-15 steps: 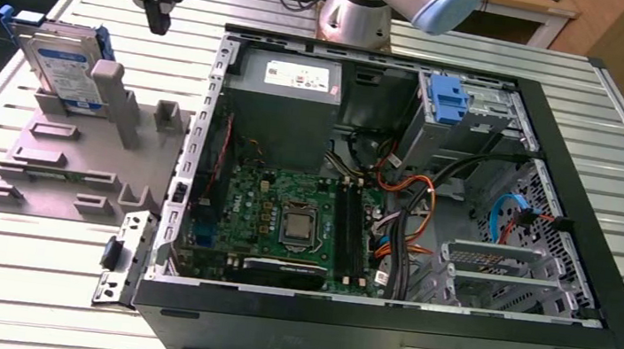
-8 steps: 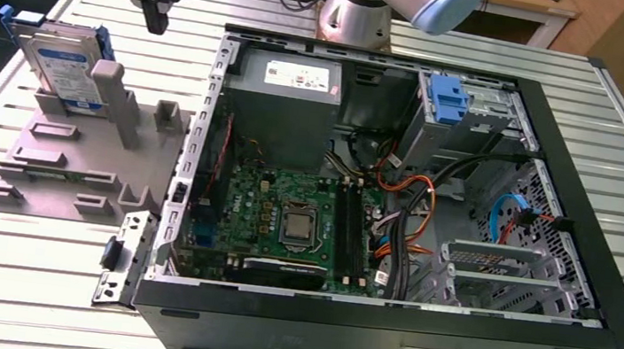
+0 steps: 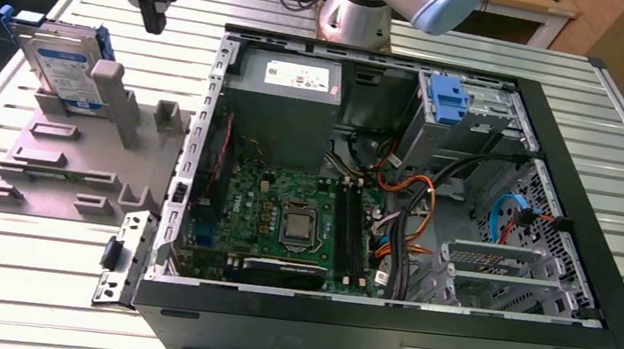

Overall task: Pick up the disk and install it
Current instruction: 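Reach for the disk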

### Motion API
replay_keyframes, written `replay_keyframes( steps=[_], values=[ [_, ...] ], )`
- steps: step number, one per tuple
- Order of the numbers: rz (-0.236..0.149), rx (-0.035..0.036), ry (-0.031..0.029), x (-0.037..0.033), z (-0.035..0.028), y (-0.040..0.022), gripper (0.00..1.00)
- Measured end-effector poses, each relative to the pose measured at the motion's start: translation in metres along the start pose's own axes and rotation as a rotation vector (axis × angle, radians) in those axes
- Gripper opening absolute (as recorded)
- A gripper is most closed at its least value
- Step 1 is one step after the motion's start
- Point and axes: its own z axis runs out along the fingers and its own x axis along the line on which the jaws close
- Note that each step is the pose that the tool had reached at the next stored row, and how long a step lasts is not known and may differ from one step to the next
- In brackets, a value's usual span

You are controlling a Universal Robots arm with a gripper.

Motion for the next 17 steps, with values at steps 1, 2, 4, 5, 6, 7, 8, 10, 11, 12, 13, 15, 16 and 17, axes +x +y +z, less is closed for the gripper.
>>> replay_keyframes(
  steps=[1, 2, 4, 5, 6, 7, 8, 10, 11, 12, 13, 15, 16, 17],
  values=[
    [0.0, 0.0, 0.0, 0.0003, 0.0, 0.0, 0.11],
    [0.0, 0.0, 0.0, 0.0006, 0.0, 0.0, 0.11],
    [0.0, 0.0, 0.0, 0.0012, 0.0, -0.0001, 0.11],
    [0.0, -0.0001, 0.0, 0.0015, 0.0, -0.0001, 0.11],
    [0.0, 0.0, 0.0, 0.0018, 0.0, -0.0001, 0.11],
    [0.0, 0.0, 0.0, 0.0021, -0.0001, -0.0002, 0.11],
    [0.0, 0.0, 0.0, 0.0024, -0.0001, -0.0002, 0.11],
    [0.0, 0.0, 0.0, 0.0031, -0.0001, -0.0002, 0.11],
    [0.0, -0.0001, 0.0, 0.0034, -0.0001, -0.0003, 0.11],
    [0.0, 0.0, 0.0, 0.0037, -0.0001, -0.0003, 0.11],
    [0.0, 0.0, 0.0, 0.004, -0.0001, -0.0003, 0.11],
    [0.0, 0.0, 0.0, 0.0046, -0.0001, -0.0004, 0.11],
    [0.0, 0.0, 0.0, 0.0049, -0.0001, -0.0004, 0.11],
    [0.0, 0.0, 0.0, 0.0052, -0.0001, -0.0004, 0.11]
  ],
)
